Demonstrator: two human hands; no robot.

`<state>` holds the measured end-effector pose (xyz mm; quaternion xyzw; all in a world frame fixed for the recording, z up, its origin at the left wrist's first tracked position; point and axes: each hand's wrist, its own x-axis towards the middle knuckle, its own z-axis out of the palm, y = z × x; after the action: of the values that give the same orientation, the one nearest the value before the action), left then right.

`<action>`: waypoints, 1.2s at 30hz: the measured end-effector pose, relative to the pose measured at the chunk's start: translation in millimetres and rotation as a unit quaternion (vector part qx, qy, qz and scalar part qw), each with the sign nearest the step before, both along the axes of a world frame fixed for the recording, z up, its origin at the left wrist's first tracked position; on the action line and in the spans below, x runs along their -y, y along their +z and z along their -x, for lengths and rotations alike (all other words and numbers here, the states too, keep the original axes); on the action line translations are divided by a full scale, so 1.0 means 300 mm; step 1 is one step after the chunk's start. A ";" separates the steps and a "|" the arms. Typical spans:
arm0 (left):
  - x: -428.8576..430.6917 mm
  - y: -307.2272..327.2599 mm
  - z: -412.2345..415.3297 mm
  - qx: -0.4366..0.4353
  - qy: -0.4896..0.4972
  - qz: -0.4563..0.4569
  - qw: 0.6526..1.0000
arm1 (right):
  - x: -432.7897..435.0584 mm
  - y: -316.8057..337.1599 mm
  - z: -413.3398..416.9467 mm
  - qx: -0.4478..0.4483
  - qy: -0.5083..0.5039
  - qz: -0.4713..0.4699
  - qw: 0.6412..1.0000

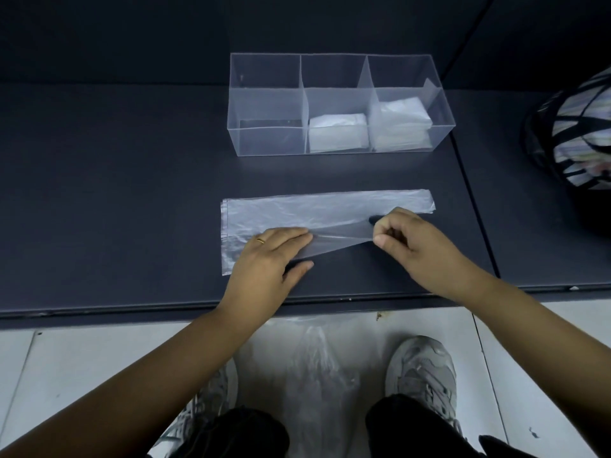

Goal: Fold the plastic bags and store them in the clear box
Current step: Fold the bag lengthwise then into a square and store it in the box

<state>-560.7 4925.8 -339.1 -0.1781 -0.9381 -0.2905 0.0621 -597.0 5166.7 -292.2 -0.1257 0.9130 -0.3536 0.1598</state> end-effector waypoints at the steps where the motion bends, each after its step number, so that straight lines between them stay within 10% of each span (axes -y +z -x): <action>1: -0.004 0.004 0.005 -0.022 0.003 -0.005 1.000 | -0.002 0.008 0.002 -0.004 -0.004 -0.015 1.000; 10: -0.023 0.066 -0.001 -0.009 -0.023 0.012 1.000 | 0.142 -0.007 -0.048 -0.200 0.143 -0.175 0.953; 17: 0.143 0.099 0.025 0.130 0.118 -0.065 0.982 | 0.031 -0.063 0.063 -0.021 -0.097 0.041 0.994; 24: 0.294 0.098 0.111 0.297 0.268 -0.254 0.880 | 0.043 -0.082 0.127 0.056 -0.218 0.121 0.967; 27: 0.289 0.098 0.105 0.235 0.312 -0.199 0.899 | 0.054 -0.082 0.143 0.059 -0.239 0.113 0.963; 31: 0.155 0.117 0.036 -0.055 0.233 -0.006 0.971 | 0.065 -0.080 0.144 0.059 -0.248 0.102 0.962; 36: 0.021 0.047 0.006 0.075 0.039 0.171 0.982 | 0.075 -0.077 0.138 0.040 -0.250 0.061 0.965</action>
<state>-562.6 4919.7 -325.0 -0.1269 -0.9822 -0.1356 -0.0286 -638.4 5144.1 -315.2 0.1113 0.8850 -0.4421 0.0945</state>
